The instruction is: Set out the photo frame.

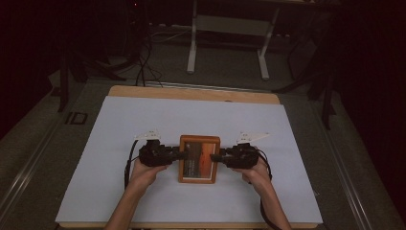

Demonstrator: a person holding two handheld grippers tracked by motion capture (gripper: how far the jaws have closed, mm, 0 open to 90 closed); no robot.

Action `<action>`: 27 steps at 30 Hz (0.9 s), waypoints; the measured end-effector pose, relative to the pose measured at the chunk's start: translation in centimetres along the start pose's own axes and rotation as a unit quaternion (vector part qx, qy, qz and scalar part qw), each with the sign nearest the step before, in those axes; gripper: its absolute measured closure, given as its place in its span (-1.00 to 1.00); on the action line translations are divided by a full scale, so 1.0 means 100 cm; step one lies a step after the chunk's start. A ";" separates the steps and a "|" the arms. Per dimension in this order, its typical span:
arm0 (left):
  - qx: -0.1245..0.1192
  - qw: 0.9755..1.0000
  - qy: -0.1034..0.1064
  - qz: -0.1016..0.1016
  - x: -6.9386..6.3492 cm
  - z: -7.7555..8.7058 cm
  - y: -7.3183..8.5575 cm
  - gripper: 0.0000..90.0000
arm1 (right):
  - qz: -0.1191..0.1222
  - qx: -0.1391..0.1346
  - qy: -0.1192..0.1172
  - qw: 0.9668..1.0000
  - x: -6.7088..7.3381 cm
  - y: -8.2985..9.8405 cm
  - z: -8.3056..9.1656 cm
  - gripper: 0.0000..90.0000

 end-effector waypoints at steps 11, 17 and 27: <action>-0.008 1.000 -0.004 -0.002 0.002 0.000 0.003 0.46 | 0.002 0.002 0.002 1.000 0.000 -0.001 -0.003 0.45; -0.009 1.000 -0.006 -0.003 0.002 -0.001 0.002 0.45 | -0.006 -0.006 -0.007 1.000 -0.001 0.003 -0.002 0.47; -0.004 1.000 -0.009 -0.003 0.002 0.000 0.003 0.44 | -0.003 -0.005 -0.005 1.000 -0.001 0.003 -0.002 0.47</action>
Point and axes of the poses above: each handheld gripper's, and its own axes: z roughly backward along the jaws, y roughly out of its underside, x roughly to its left, the point moved 4 cm from there along -z, roughly forward along the jaws, and after that the axes turned 1 degree about x, right-handed, at the moved point
